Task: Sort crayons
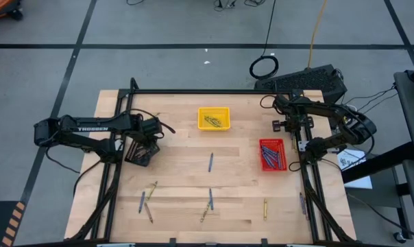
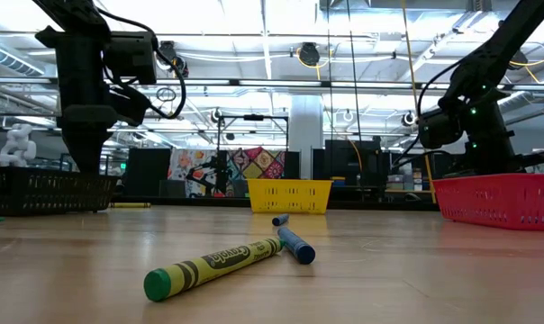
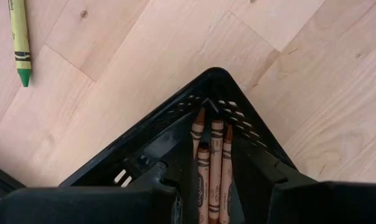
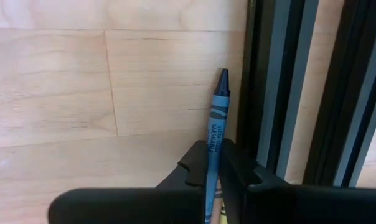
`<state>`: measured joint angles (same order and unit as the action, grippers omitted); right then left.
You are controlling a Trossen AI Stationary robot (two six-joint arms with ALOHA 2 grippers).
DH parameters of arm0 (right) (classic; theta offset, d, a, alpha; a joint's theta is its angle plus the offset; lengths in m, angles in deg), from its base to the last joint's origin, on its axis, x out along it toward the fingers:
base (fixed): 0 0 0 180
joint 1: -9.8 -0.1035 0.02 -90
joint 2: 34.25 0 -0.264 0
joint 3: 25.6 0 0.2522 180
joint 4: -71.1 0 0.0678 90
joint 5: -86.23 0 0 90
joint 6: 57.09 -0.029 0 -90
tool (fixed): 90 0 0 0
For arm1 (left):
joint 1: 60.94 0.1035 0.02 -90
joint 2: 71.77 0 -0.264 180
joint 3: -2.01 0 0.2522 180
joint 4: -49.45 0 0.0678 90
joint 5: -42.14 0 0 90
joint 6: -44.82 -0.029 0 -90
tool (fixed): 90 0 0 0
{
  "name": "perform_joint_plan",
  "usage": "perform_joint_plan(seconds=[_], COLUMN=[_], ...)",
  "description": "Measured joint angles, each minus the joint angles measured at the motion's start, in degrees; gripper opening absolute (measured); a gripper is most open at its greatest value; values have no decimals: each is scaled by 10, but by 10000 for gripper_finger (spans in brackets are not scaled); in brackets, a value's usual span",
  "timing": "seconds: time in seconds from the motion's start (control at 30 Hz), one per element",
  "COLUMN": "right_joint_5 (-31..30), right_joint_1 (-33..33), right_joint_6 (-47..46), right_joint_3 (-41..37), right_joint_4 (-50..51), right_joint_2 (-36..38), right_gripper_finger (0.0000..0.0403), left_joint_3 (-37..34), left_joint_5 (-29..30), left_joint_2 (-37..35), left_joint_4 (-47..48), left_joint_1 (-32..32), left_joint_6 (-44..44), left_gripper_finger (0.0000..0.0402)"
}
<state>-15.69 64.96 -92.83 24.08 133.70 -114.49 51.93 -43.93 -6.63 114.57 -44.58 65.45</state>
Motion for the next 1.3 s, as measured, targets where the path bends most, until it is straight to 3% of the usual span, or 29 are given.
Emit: perform_joint_plan(seconds=[0.47,0.93,1.13,1.3], right_joint_5=[2,119,103,124], right_joint_1=[-3,-50,-51,-65], right_joint_6=[-10,51,64,65], right_joint_3=[-1,0,6,35], right_joint_4=[6,39,44,47], right_joint_2=[107,195,237,265], right_gripper_finger=[0,0,0,0], left_joint_3=[0,0,0,0], left_joint_5=[0,4,7,8], left_joint_2=[0,0,0,0], left_joint_4=[0,0,0,0], left_joint_1=[0,0,0,0], left_joint_6=[0,0,1,9], left_gripper_finger=[101,101,101,101])
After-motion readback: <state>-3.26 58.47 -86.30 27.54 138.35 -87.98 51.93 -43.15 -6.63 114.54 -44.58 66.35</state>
